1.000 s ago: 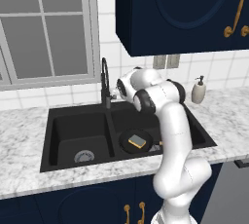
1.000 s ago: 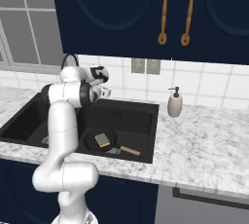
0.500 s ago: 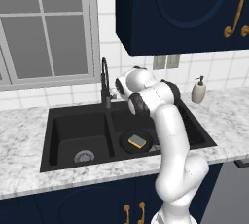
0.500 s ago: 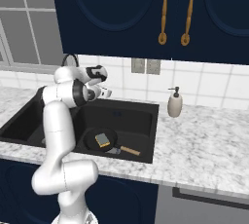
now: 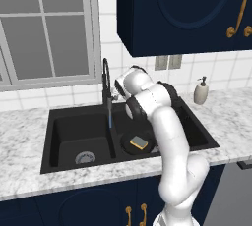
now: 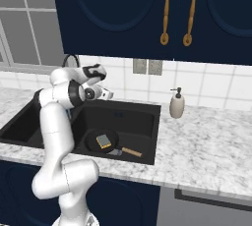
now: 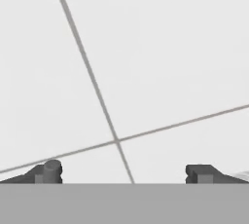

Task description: Pick the pan and sponge and place them into the sink. Then turn on the water.

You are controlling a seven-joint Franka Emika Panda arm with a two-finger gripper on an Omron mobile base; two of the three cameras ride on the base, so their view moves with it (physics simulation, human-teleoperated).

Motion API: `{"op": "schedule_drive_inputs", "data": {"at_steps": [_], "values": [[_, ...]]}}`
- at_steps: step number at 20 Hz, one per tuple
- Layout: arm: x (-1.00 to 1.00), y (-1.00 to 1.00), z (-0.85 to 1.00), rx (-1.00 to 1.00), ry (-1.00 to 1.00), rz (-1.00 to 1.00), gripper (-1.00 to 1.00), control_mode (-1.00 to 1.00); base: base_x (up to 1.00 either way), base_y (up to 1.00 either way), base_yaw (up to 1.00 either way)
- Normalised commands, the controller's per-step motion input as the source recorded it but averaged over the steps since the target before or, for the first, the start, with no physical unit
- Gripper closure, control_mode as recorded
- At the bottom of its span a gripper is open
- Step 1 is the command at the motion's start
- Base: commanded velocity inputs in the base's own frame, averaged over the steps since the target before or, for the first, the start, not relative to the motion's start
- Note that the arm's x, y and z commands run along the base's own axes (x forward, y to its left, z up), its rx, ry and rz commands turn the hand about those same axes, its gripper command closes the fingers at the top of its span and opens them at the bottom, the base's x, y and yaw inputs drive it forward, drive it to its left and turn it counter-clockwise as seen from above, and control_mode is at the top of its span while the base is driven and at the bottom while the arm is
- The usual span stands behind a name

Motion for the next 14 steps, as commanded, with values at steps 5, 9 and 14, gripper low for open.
{"op": "schedule_drive_inputs", "data": {"at_steps": [5, 9, 14], "values": [[0.00, -0.78, 0.00, 0.05, 0.10, -0.03, -1.00, -1.00, 0.00, 0.00, 0.00], [0.00, -0.79, 0.00, 0.07, 0.09, -0.01, -1.00, -1.00, 0.00, 0.00, 0.00], [0.00, -0.25, 0.00, 0.05, 0.00, 0.00, -1.00, -1.00, 0.00, 0.00, 0.00]]}}
